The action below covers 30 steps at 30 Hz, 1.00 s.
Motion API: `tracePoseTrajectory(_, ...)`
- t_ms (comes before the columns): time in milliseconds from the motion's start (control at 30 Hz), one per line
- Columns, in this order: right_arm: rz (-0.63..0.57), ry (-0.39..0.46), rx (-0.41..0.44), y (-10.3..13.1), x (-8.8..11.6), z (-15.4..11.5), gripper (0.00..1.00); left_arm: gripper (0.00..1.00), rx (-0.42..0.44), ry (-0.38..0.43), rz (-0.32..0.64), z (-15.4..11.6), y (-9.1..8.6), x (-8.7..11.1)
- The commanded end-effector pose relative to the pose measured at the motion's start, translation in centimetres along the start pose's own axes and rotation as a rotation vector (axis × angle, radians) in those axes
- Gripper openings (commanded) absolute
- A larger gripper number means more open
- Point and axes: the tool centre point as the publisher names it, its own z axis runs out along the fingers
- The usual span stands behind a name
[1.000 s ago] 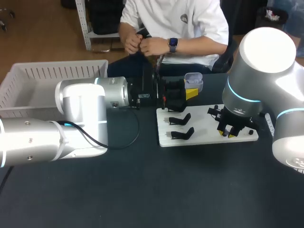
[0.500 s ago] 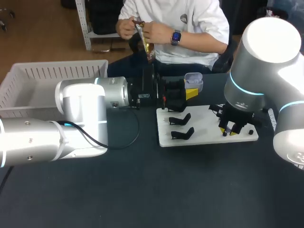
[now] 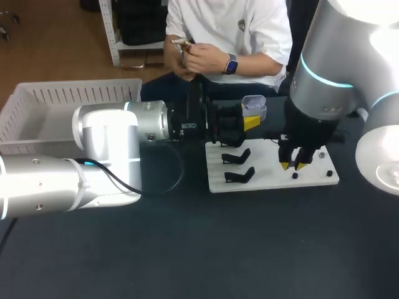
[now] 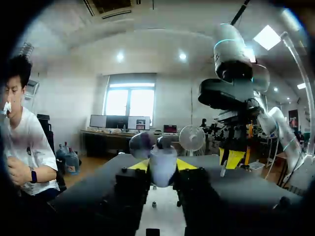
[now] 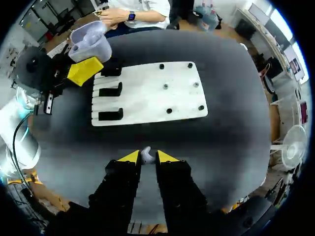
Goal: Pick up each earbud case from the left stands, insert the matching earbuds, close the lid, and place the case in the box.
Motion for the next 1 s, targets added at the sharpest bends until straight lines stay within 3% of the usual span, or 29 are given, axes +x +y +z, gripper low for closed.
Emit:
tracePoseTrajectory(33,-0.306,0.049,-0.004,2.0,0.6,-3.9,0.00,0.00,-0.007,-0.005,0.004,0.0,-0.2,0.1)
tracePoseTrajectory(233,-0.542,0.046,-0.032,4.2,0.6,-6.2,0.00,0.00,-0.007,-0.005,0.004,0.0,-0.2,0.1)
tracePoseTrajectory(333,-0.588,0.018,-0.034,5.0,0.2,-6.8,0.00,0.00,-0.007,-0.005,0.004,0.0,-0.2,0.1)
tracePoseTrajectory(367,-0.568,-0.024,-0.020,5.1,0.0,-7.0,0.00,0.00,-0.007,-0.005,0.004,0.0,-0.2,0.1)
tracePoseTrajectory(867,-0.568,-0.024,-0.020,5.1,0.0,-7.0,0.00,0.00,-0.007,-0.005,0.004,0.0,-0.2,0.1)
tracePoseTrajectory(933,-0.547,-0.027,-0.008,5.5,-0.7,-7.0,0.00,0.00,-0.007,-0.005,0.004,0.0,-0.2,0.1)
tracePoseTrajectory(1000,-0.533,-0.051,-0.049,5.9,-1.7,-7.4,0.00,0.00,-0.007,-0.005,0.004,0.0,-0.2,0.1)
